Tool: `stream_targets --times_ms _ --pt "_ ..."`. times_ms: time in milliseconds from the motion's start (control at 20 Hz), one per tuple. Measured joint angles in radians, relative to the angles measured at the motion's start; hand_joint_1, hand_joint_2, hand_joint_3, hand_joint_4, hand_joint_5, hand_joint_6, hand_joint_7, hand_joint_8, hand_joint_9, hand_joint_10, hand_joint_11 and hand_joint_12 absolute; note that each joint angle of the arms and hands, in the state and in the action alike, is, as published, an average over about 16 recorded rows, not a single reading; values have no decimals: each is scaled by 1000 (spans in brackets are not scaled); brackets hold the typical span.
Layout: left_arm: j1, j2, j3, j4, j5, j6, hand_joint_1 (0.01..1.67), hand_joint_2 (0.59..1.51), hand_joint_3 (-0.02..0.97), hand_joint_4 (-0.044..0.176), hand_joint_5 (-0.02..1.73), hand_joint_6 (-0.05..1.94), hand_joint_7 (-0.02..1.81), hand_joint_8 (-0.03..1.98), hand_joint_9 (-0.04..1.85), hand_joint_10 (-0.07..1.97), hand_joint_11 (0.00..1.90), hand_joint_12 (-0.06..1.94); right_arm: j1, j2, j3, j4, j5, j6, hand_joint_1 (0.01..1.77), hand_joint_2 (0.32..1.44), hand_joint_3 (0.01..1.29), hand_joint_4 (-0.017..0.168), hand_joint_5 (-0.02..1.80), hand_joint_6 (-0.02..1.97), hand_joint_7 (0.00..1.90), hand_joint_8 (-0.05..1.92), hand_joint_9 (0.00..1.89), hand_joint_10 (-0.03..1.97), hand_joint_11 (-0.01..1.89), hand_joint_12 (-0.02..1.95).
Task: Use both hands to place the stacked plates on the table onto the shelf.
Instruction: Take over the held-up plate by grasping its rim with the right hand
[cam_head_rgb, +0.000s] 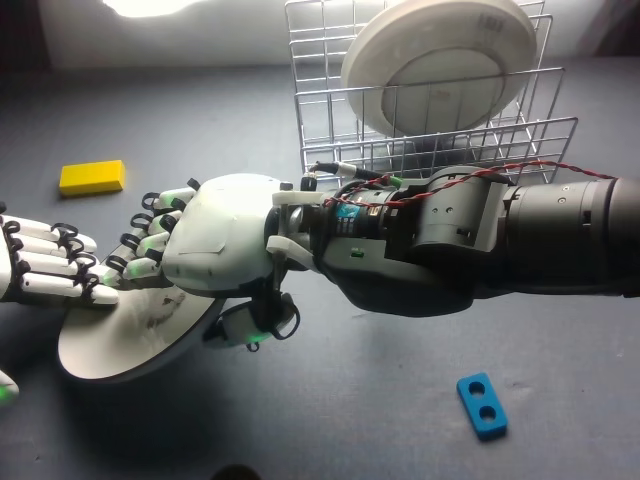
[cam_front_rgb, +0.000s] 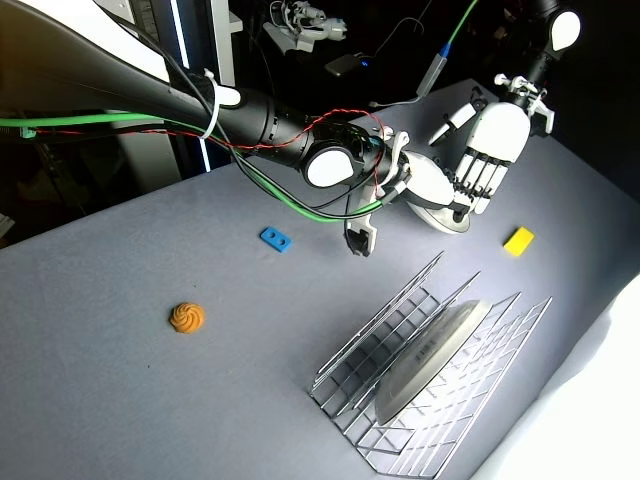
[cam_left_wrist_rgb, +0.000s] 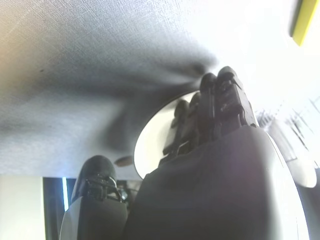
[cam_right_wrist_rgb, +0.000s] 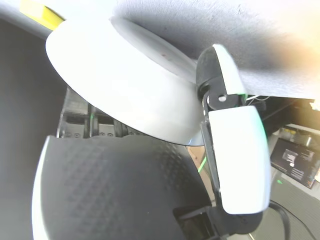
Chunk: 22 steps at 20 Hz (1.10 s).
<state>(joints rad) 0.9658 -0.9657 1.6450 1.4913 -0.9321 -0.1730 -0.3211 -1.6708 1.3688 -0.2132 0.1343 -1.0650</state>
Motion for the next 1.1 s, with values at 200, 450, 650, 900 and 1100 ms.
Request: stream_targets --times_ms 200,450,650,900,1100 --pt "0 -1 0 0 0 0 16 1174 16 -2 20 -6 -13 -24 55 38 15 -12 4 -3 4 0 4 -8 953 1170 19 3 348 18 397 14 378 65 80 1087" --pt "0 -1 0 0 -1 0 16 1178 16 -3 17 -6 -13 -24 56 39 15 -12 12 1 1 1 14 -17 1117 1115 20 -1 538 110 602 80 593 216 269 1183" --pt "-5 -2 0 4 -2 0 17 1181 15 -5 10 -9 -13 -25 55 38 15 -12 20 4 -7 1 23 -24 1215 1065 19 -4 657 275 736 234 749 481 460 1183" --pt "-32 -2 0 21 -4 -3 17 1184 16 -4 7 -8 -1 -20 51 32 15 -11 27 9 -16 1 39 -26 1288 999 18 -7 771 479 872 435 921 718 718 1078" --pt "-78 7 -1 37 -8 -10 17 1186 16 -4 13 -1 19 -10 48 26 15 -10 30 12 -26 1 45 -29 1292 975 17 -8 790 635 913 590 991 806 836 1029"
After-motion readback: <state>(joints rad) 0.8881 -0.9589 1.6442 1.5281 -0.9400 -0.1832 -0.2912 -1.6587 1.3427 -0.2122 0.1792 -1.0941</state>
